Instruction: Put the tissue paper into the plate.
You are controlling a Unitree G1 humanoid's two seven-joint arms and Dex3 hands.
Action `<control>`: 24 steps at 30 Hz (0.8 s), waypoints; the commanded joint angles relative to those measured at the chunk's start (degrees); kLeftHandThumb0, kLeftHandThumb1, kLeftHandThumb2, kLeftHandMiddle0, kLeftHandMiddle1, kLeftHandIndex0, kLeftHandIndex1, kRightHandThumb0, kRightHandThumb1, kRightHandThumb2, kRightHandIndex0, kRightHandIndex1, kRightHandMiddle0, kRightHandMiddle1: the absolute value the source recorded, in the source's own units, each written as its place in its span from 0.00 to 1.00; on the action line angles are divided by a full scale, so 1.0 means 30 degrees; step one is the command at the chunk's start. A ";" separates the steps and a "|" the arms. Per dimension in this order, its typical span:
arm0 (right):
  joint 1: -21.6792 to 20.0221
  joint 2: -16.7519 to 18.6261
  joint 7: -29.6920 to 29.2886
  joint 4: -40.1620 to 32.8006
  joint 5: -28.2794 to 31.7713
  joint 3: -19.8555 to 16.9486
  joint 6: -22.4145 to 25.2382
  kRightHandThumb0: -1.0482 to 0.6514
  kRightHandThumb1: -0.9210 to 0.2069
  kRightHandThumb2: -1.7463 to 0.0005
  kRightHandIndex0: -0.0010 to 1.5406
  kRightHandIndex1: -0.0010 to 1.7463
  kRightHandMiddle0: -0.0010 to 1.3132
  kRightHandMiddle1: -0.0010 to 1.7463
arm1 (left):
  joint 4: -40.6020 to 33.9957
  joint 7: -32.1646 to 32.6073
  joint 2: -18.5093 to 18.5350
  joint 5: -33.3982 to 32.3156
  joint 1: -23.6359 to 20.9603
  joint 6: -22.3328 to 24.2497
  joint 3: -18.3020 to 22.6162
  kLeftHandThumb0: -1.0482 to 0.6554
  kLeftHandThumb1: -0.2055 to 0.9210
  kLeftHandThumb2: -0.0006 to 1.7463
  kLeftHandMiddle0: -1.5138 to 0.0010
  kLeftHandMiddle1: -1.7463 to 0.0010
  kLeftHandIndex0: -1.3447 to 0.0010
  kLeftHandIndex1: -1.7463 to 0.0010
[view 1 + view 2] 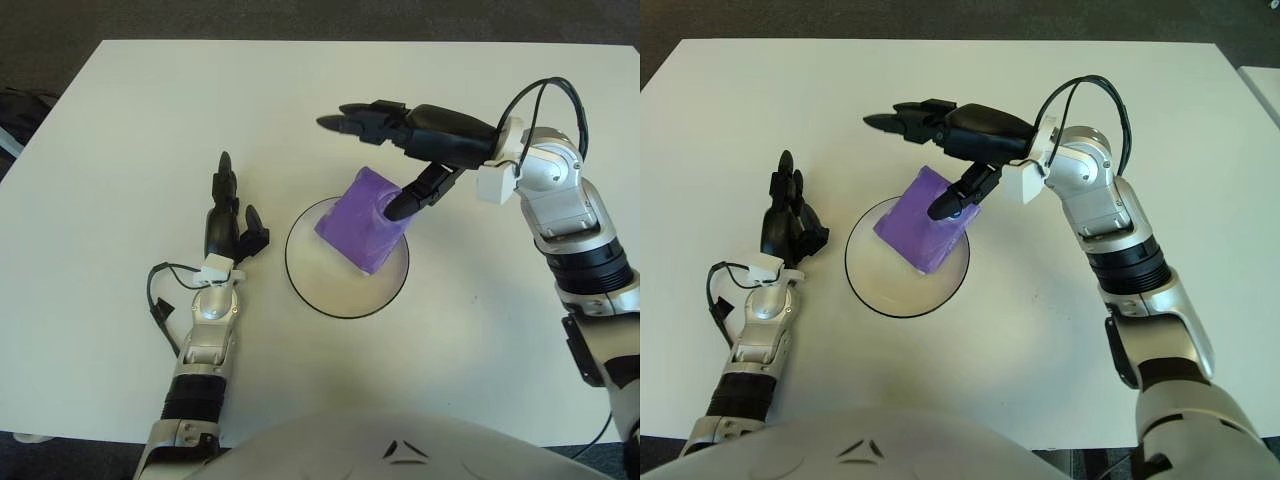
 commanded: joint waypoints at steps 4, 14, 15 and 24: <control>0.0476 0.0243 -0.0412 -0.0494 0.0408 -0.0481 0.0840 0.00 0.00 0.80 0.00 0.00 0.00 0.00 | 0.1641 -0.0190 -0.0387 -0.0226 0.1563 0.0917 0.0040 0.14 1.00 0.59 0.92 1.00 1.00 0.90; 0.4814 0.7865 -0.9972 0.2818 0.3716 -0.5623 0.1335 0.07 0.00 0.56 0.01 0.00 0.04 0.02 | 0.2433 -0.0304 -0.0342 -0.0343 0.1363 0.0084 0.0149 0.15 1.00 0.59 0.90 0.99 1.00 0.85; 0.4611 0.8207 -1.0345 0.3114 0.3623 -0.5529 0.1347 0.09 0.00 0.52 0.01 0.00 0.04 0.03 | 0.2449 -0.0301 -0.0349 -0.0362 0.1385 -0.0001 0.0165 0.15 1.00 0.59 0.90 0.99 1.00 0.85; 0.5352 0.9895 -1.2154 0.5273 0.3677 -0.5982 0.0136 0.09 0.00 0.43 0.02 0.00 0.00 0.06 | 0.2577 -0.0253 -0.0326 -0.0446 0.1484 -0.0246 0.0304 0.15 1.00 0.59 0.90 0.99 1.00 0.82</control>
